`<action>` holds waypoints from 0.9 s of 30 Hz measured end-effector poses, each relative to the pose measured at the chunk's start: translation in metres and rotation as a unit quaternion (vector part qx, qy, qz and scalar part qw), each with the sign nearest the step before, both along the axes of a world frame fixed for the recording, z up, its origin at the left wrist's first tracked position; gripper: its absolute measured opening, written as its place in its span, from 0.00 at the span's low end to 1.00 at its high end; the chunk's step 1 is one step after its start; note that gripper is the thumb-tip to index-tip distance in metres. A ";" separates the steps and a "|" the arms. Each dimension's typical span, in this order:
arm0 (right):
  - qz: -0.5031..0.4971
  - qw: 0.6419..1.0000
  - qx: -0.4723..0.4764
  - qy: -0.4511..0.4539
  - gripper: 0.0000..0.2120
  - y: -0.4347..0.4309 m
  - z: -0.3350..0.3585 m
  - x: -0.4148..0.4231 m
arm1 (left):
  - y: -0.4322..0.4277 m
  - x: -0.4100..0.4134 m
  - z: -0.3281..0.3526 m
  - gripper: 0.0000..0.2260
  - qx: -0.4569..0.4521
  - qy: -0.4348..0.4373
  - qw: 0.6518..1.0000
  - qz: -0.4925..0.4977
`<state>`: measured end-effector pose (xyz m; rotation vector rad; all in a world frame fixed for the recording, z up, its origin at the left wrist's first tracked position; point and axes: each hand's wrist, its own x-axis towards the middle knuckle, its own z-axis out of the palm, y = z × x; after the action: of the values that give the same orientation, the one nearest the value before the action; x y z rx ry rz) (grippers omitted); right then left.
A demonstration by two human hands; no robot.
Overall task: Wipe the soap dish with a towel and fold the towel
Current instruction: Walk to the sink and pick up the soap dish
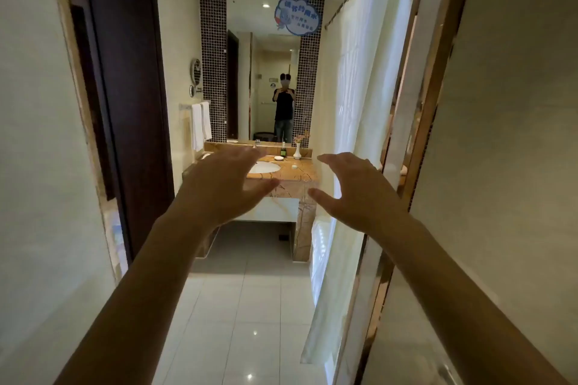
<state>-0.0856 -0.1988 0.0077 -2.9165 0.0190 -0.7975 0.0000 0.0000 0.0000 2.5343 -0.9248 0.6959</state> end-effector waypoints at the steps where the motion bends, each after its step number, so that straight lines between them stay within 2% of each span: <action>1: 0.004 1.000 -0.001 -0.001 0.30 -0.005 -0.001 0.003 | -0.005 0.002 -0.001 0.33 -0.007 0.002 1.000 -0.001; 15: 0.043 0.999 0.003 -0.012 0.29 -0.055 -0.009 0.059 | -0.041 0.041 -0.005 0.32 0.013 -0.002 0.999 0.039; 27: 0.046 0.999 -0.005 -0.023 0.29 -0.063 0.005 0.169 | -0.050 0.144 0.007 0.31 0.040 0.003 0.997 0.063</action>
<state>0.0830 -0.2614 0.0125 -2.8829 -0.1226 -0.8531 0.1442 -0.0501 0.0066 2.6822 -0.8120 0.6999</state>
